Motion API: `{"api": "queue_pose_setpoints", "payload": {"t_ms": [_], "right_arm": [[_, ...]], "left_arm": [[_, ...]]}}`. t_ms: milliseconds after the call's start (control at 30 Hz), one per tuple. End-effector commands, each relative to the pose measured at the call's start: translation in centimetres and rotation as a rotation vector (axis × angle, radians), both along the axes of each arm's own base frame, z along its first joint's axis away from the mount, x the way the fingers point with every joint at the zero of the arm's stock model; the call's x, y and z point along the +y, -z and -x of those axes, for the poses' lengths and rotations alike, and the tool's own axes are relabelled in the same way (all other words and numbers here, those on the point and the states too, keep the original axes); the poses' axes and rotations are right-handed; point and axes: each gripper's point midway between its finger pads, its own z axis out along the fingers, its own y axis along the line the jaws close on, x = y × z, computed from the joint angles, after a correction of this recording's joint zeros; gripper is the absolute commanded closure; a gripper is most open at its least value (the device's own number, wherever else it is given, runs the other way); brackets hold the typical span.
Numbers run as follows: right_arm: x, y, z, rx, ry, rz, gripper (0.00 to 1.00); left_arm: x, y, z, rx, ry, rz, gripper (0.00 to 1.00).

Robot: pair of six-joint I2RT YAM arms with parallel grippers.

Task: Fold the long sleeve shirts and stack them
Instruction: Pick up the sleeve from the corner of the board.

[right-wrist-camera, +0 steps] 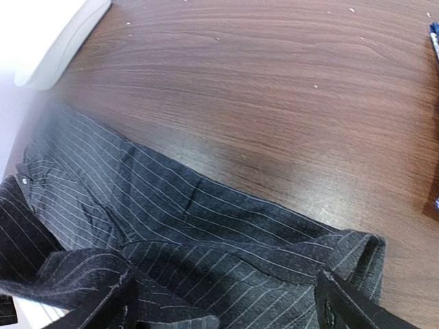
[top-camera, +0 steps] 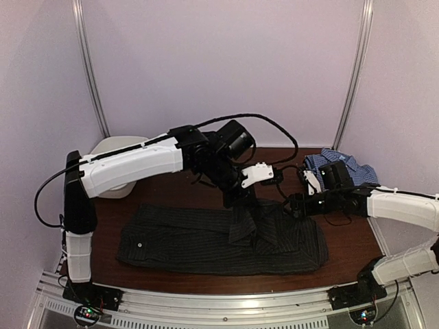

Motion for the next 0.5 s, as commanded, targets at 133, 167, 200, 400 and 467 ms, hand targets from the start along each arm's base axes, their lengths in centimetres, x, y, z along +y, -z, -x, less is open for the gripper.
{"api": "queue_pose_setpoints", "payload": {"t_ms": [133, 167, 200, 400, 467], "right_arm": [[1.5, -2.5, 0.7, -0.095, -0.089, -0.128, 0.09], [1.6, -2.6, 0.9, -0.100, -0.098, -0.137, 0.09], [1.7, -2.6, 1.0, -0.104, -0.105, -0.143, 0.09], [2.3, -4.2, 1.8, -0.164, -0.156, -0.208, 0.10], [2.4, -4.8, 2.0, -0.186, -0.169, -0.222, 0.10]], "left_arm": [[-1.2, 0.7, -0.4, -0.104, 0.238, -0.030, 1.00], [-1.2, 0.3, -0.9, -0.113, 0.238, -0.019, 1.00], [-1.1, 0.0, -1.2, -0.118, 0.240, -0.011, 1.00], [-0.8, -1.0, -1.9, -0.136, 0.274, 0.013, 1.00], [-0.7, -0.8, -1.9, -0.131, 0.282, 0.013, 1.00]]}}
